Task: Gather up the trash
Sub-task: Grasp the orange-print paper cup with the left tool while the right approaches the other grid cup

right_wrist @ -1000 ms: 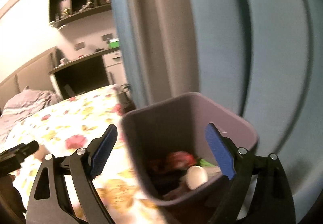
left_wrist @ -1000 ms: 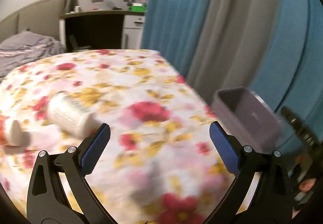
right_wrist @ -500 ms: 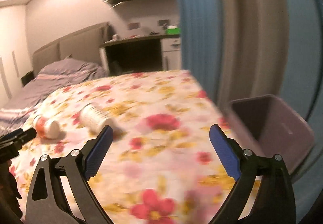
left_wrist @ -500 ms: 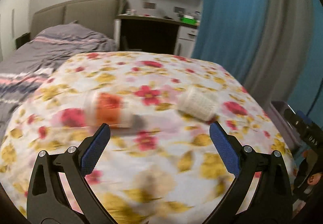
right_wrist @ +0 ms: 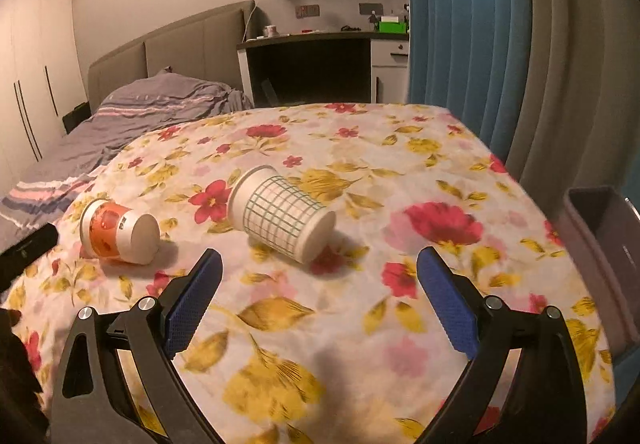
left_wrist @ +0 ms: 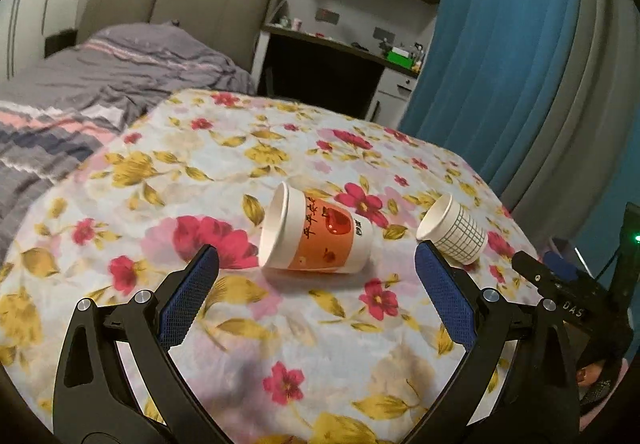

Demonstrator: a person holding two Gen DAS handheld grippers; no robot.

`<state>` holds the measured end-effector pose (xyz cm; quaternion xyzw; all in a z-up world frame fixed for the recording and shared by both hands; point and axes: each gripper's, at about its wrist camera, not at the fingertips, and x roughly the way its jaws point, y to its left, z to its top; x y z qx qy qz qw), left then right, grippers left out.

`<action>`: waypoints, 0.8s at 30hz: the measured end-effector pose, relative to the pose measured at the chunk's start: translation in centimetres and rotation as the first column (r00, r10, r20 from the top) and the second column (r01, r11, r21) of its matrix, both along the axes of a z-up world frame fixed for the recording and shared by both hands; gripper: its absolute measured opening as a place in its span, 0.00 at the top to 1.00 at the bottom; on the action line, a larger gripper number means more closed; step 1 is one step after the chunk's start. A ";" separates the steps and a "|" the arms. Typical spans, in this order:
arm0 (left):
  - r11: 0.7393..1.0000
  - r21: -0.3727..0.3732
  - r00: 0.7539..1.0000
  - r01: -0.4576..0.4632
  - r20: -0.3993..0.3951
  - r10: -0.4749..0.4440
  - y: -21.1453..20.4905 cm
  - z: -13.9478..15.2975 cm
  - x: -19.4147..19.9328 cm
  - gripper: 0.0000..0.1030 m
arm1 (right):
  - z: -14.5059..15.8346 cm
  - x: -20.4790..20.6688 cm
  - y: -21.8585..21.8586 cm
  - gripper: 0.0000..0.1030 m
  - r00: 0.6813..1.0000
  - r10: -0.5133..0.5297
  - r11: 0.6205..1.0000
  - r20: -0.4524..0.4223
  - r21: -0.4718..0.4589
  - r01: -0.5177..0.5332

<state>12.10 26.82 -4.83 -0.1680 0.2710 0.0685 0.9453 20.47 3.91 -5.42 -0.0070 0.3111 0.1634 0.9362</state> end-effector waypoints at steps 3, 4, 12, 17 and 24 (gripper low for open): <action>1.000 0.004 0.999 0.027 -0.023 -0.027 0.5 -0.7 1.5 0.14 | -0.3 0.5 0.7 0.09 1.000 -0.003 1.000 -0.012 -0.001 0.003; 0.999 0.000 0.999 0.036 -0.032 -0.036 0.6 -0.9 2.0 0.18 | -0.4 0.7 0.9 0.09 1.000 -0.002 1.000 -0.017 0.000 0.002; 0.993 -0.034 0.992 0.109 -0.064 -0.111 0.4 -2.4 4.2 0.45 | -0.5 2.4 2.4 0.09 0.998 -0.036 0.998 -0.052 0.051 0.039; 0.989 -0.050 0.987 0.140 -0.068 -0.143 0.2 -2.9 4.5 0.79 | -0.7 3.6 3.6 0.09 0.995 -0.076 0.995 -0.069 0.062 0.080; 0.988 -0.069 0.990 0.139 -0.028 -0.141 0.5 -3.0 4.1 0.98 | -0.8 5.2 5.2 0.09 0.986 -0.138 0.987 -0.093 0.067 0.144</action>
